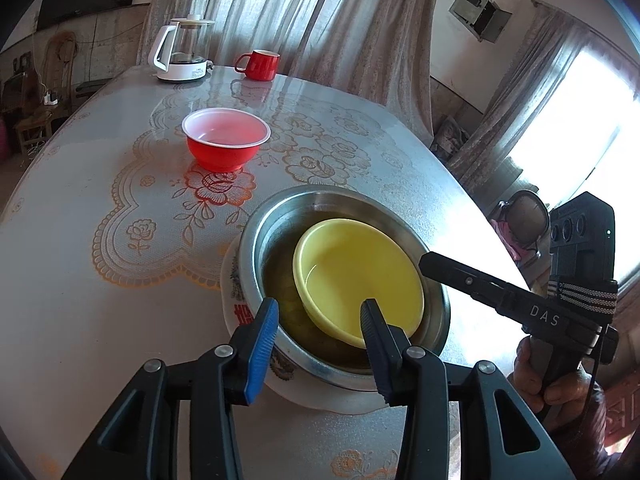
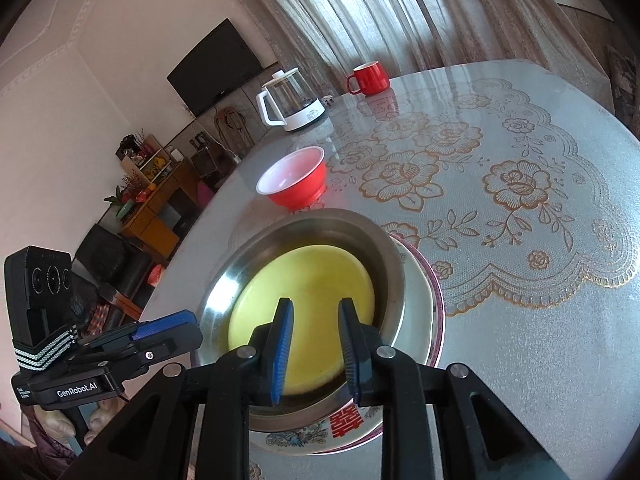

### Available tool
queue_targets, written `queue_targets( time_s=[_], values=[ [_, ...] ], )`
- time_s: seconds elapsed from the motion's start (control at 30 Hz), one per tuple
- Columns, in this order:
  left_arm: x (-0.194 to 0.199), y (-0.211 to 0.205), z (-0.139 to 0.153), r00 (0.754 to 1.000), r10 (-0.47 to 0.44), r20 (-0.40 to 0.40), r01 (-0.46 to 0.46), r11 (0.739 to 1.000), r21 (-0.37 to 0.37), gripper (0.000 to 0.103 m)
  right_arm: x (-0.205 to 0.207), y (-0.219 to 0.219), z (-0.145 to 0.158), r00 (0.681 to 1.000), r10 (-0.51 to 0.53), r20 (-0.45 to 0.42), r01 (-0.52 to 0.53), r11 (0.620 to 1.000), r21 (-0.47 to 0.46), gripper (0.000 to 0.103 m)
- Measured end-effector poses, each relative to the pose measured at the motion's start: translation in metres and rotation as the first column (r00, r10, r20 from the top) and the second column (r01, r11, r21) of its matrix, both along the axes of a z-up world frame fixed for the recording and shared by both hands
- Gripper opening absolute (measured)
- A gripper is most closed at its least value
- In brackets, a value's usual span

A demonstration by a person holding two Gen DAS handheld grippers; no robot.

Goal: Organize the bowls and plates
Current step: 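Lower the yellow bowl into the steel bowl with both grippers, then open both grippers and move them toward the red-and-white bowl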

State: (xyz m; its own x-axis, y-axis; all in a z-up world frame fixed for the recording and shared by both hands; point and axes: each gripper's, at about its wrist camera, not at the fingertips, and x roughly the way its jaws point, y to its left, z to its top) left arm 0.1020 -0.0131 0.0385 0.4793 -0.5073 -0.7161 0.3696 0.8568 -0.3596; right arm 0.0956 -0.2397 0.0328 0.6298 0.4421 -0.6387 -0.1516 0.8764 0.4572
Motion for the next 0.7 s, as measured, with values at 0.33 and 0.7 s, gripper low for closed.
queue_targets(
  time_s=[0.33, 0.7],
  values=[
    [0.015, 0.028, 0.002, 0.996, 0.088, -0.011, -0.088, 0.996, -0.031, 0.051, 0.018, -0.001, 0.014, 0.999, 0.044, -0.024, -0.040, 0.988, 0.146, 0.028],
    [0.048, 0.061, -0.009, 0.982, 0.186, -0.045, -0.187, 0.982, -0.024, 0.060, 0.058, 0.015, 0.015, 0.995, 0.081, -0.060, -0.070, 0.985, 0.158, 0.025]
  ],
)
